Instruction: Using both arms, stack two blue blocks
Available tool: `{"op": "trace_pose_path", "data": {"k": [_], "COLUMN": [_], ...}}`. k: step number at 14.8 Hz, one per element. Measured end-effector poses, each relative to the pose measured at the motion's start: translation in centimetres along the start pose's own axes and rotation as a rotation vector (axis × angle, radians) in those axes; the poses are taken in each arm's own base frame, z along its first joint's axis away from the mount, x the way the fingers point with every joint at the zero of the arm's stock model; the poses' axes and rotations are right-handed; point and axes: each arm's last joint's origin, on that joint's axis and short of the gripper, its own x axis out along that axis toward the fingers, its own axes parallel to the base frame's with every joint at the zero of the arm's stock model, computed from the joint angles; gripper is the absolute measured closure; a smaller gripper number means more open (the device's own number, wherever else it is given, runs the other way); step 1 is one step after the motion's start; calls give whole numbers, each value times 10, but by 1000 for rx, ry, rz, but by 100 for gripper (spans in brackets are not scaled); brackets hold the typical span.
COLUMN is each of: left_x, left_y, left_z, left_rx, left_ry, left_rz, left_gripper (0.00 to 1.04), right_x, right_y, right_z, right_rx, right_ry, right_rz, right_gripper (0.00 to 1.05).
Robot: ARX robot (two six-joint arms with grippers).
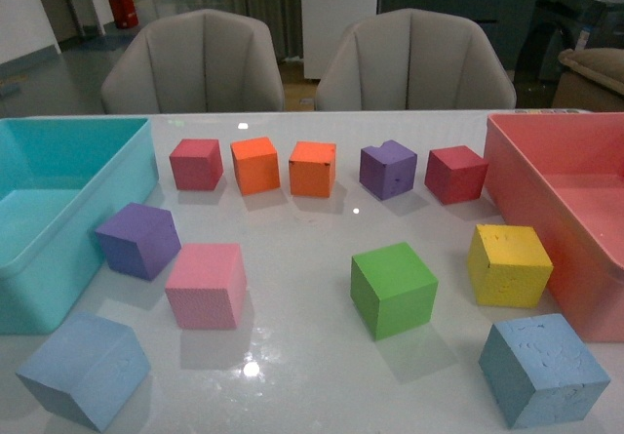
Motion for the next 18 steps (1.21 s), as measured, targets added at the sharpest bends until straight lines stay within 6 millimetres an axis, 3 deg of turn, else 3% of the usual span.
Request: {"op": "trace_pose_path", "data": {"k": [18], "left_x": [0], "left_y": [0], "left_z": [0], "left_rx": [0], "left_ry": [0], "left_rz": [0], "left_gripper": [7], "right_x": [0], "right_y": [0], "right_z": [0], "right_rx": [0], "right_ry": [0], "right_rz": [0], "right_gripper": [6]}}
